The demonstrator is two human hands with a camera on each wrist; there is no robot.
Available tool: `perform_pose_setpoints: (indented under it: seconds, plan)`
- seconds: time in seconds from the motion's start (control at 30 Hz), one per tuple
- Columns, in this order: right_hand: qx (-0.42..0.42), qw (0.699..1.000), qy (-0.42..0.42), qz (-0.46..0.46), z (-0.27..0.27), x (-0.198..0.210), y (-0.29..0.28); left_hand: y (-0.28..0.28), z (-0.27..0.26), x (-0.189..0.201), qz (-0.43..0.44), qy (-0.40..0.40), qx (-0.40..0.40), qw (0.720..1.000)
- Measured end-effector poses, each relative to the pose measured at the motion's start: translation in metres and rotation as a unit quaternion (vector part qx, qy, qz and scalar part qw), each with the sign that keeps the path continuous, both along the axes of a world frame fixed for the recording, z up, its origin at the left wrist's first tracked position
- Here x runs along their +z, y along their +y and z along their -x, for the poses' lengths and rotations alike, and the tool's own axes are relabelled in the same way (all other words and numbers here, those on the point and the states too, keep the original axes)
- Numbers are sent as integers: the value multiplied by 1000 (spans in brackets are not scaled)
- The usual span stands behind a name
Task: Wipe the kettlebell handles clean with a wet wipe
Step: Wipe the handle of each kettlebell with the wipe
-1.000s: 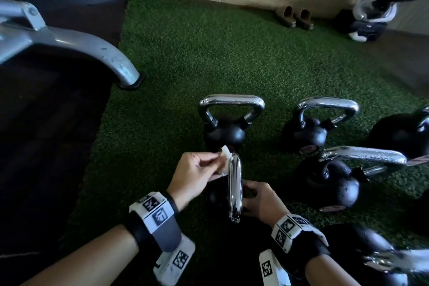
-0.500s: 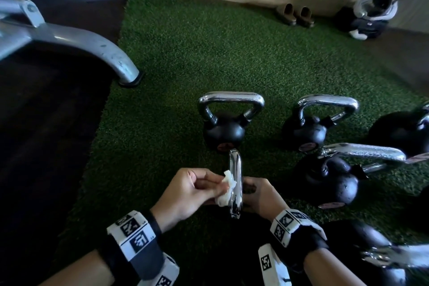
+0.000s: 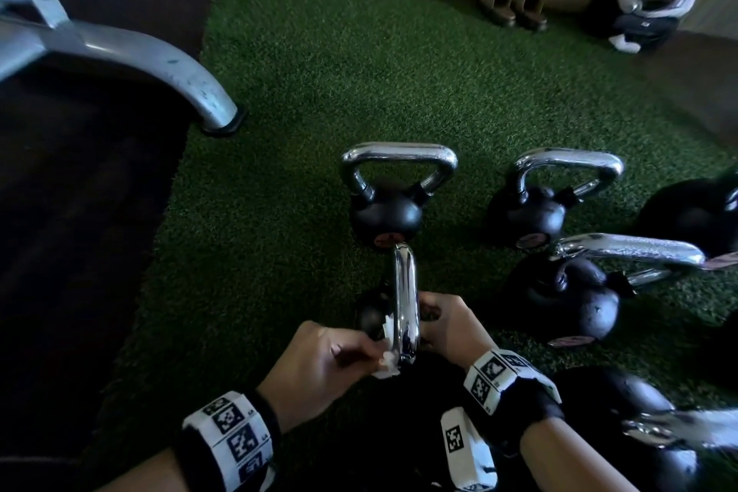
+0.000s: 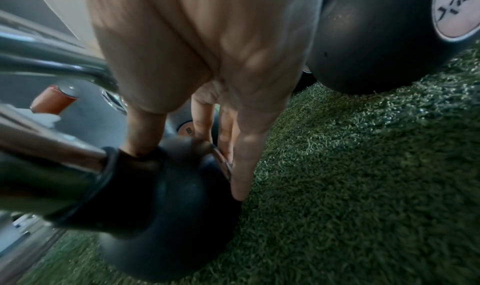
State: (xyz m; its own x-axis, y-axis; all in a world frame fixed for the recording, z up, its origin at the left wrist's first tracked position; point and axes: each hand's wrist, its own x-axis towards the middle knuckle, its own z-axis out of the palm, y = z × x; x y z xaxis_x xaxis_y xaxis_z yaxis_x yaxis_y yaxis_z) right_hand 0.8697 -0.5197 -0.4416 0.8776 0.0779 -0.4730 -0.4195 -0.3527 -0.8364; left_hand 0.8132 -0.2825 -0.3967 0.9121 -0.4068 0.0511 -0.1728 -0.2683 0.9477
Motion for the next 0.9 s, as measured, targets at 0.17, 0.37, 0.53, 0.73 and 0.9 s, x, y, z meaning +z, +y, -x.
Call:
perform_pose_setpoints:
  seconds: [0.17,0.37,0.53,0.73,0.9]
  plan:
    - [-10,1000,-5,18,1,4,3,0,-5,-14,-19,-20,4,1000]
    - [75,968,-98,220,-10,65,-3,5,-21,1,110,82,97,986]
    - [-46,940,-323,104,-9,121,0,1,-33,36,245,90,124,957]
    - [58,948,-301,-83,5,139,19,-9,-44,61,322,124,116,931]
    - [45,951,-287,-107,11,144,24,-22,-46,73,329,185,154,913]
